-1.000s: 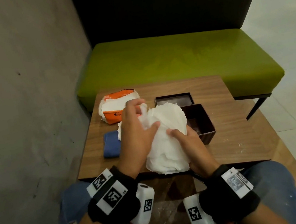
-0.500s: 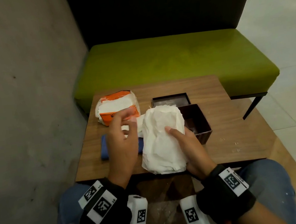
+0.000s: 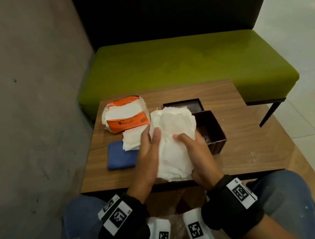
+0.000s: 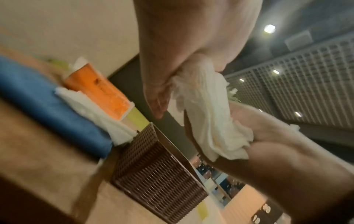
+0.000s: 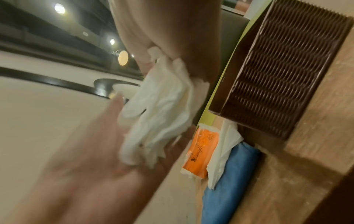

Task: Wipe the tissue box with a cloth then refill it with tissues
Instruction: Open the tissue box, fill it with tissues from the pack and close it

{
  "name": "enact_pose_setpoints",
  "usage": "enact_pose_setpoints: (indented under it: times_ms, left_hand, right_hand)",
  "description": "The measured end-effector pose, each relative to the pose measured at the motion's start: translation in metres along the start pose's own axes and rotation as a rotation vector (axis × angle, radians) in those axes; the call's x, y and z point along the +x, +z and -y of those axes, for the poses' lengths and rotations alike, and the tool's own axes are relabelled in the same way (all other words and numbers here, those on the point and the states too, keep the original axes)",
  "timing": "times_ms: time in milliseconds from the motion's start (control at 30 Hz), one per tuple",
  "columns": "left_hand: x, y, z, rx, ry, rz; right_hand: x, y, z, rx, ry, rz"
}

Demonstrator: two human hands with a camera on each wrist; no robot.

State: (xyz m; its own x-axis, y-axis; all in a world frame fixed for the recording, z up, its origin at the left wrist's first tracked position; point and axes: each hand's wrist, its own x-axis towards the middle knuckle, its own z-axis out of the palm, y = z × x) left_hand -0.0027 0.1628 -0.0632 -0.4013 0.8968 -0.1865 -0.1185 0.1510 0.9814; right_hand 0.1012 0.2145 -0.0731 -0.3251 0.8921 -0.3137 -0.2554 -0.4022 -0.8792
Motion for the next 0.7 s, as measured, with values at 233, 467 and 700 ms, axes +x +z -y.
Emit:
enact_pose_setpoints:
  times_ms: [233, 467, 700]
  left_hand:
    - [-0.010, 0.014, 0.011, -0.408, -0.126, 0.074]
    - [0.020, -0.004, -0.004, -0.196, -0.083, 0.037]
    - [0.052, 0.012, -0.013, 0.007, -0.174, 0.168]
  right_hand:
    - [0.005, 0.003, 0.010, 0.271, -0.050, -0.032]
    - [0.014, -0.041, 0.030, 0.112, -0.117, -0.064]
    - [0.028, -0.048, 0.041, -0.299, -0.135, -0.049]
